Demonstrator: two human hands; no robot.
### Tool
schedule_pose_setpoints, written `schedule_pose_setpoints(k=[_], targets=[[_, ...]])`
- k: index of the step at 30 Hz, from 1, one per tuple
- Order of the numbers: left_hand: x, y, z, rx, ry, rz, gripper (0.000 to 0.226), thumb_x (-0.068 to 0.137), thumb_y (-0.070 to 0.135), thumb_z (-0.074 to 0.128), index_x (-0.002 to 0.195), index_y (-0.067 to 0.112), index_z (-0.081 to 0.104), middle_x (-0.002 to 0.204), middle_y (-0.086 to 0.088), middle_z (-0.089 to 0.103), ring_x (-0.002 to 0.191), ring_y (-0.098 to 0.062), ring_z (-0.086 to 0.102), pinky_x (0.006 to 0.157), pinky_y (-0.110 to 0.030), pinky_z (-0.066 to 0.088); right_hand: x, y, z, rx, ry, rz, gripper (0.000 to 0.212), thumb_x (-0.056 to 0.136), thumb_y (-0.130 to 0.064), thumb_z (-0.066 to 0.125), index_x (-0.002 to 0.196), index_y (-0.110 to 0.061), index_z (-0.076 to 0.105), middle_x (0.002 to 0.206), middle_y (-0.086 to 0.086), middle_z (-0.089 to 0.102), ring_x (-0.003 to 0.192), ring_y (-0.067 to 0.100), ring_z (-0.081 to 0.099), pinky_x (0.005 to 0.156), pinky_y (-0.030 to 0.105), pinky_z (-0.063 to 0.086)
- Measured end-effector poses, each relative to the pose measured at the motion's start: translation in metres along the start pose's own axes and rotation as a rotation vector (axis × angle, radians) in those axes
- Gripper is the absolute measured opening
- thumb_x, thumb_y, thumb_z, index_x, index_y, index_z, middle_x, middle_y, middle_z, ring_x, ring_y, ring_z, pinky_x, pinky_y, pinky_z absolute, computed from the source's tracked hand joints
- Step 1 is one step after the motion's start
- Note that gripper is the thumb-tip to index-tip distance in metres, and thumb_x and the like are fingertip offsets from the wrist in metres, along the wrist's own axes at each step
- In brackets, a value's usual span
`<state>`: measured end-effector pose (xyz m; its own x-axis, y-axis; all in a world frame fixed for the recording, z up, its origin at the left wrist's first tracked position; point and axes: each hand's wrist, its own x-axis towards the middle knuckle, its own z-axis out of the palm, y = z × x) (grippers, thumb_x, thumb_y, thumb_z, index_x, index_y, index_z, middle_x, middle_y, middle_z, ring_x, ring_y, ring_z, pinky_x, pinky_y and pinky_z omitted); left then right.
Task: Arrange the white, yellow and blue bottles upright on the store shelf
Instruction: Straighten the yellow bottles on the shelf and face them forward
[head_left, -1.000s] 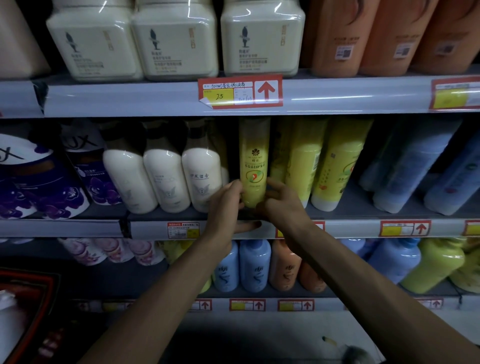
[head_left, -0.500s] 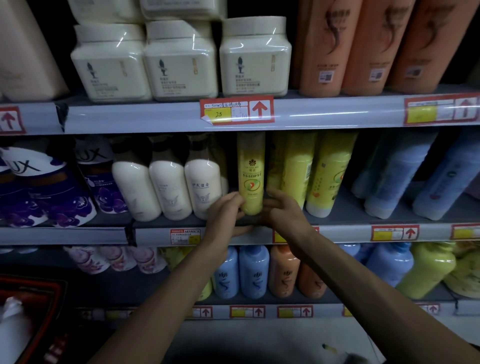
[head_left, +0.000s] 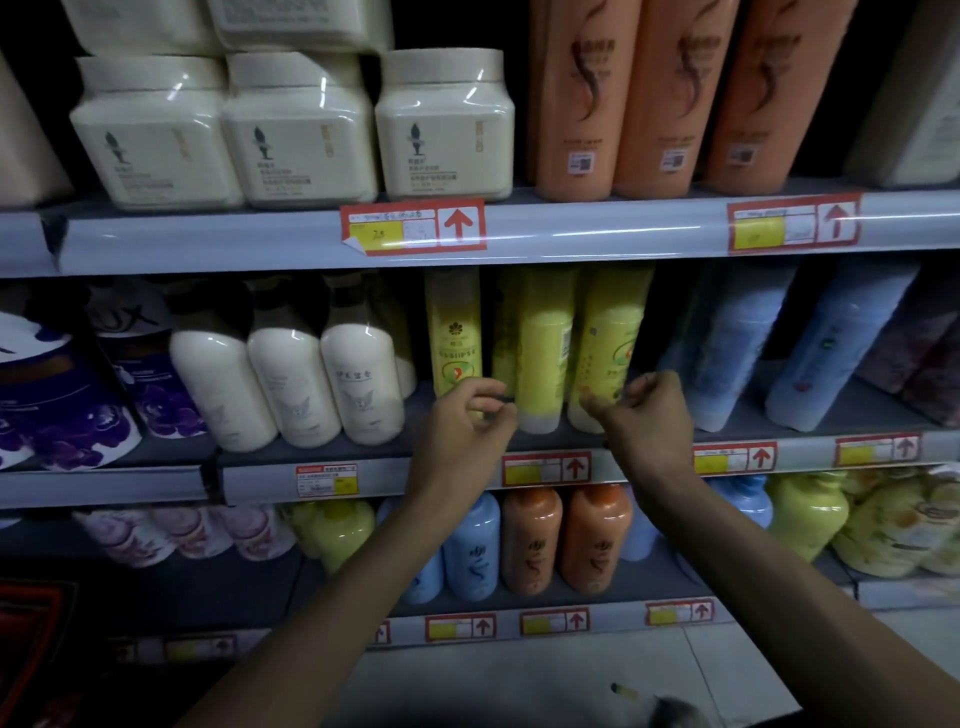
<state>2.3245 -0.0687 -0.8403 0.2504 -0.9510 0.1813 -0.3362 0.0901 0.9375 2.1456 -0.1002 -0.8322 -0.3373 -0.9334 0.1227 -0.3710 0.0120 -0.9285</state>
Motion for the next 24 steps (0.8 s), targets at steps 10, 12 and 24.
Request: schedule_pose_setpoints(k=[10,12,24], targets=[[0.019,0.005,0.052,0.381,0.106,0.015,0.054,0.089,0.053,0.072,0.133,0.029,0.055,0.120,0.008,0.067,0.106,-0.020,0.066,0.087,-0.044,0.056,0.032,0.034,0.005,-0.304,-0.086,-0.123,0.083,0.063,-0.075,0.072,0.125,-0.023,0.056,0.114,0.004,0.067,0.097,0.022,0.067,0.082,0.048,0.060],[0.023,0.004,0.056,0.424,0.136,0.014,0.055,0.086,0.059,0.071,0.130,0.030,0.055,0.119,0.008,0.067,0.106,-0.022,0.067,0.085,-0.046,0.057,0.035,0.027,0.006,-0.311,-0.074,-0.113,0.074,0.066,-0.070,0.077,0.116,-0.019,0.060,0.107,0.003,0.069,0.094,0.023,0.067,0.080,0.048,0.059],[0.041,0.005,0.066,0.513,0.192,0.057,0.054,0.082,0.063,0.073,0.112,0.024,0.054,0.110,0.001,0.065,0.099,-0.028,0.067,0.078,-0.044,0.055,0.036,0.022,0.005,-0.400,0.052,-0.021,0.057,0.070,-0.060,0.074,0.105,-0.017,0.061,0.099,0.008,0.071,0.089,0.033,0.068,0.077,0.046,0.059]])
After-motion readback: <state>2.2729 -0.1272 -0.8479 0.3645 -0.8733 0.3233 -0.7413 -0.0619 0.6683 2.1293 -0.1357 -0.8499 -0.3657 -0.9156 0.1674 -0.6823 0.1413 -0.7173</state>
